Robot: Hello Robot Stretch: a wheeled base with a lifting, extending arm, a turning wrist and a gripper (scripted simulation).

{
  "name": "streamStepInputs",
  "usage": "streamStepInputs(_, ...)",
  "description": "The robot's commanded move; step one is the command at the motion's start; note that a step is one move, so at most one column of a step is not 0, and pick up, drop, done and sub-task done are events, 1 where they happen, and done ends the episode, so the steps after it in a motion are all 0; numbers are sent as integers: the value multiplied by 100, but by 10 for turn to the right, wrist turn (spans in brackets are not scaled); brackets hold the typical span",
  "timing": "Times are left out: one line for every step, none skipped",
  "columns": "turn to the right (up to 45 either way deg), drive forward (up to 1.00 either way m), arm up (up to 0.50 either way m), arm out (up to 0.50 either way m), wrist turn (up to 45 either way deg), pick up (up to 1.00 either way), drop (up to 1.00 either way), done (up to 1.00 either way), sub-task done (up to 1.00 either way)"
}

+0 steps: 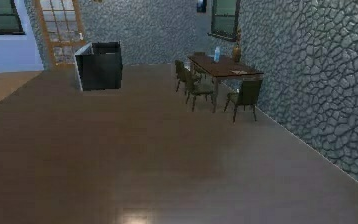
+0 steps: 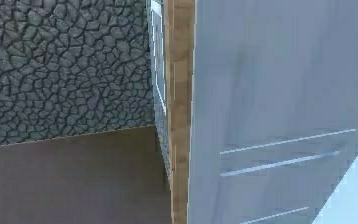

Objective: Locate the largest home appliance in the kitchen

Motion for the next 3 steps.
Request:
streamStepInputs(-450, 0, 0, 0, 0, 0, 0, 0, 0)
streamStepInputs(-60, 0, 0, 0, 0, 0, 0, 0, 0)
streamStepInputs(0, 25, 0, 0, 0, 0, 0, 0, 0)
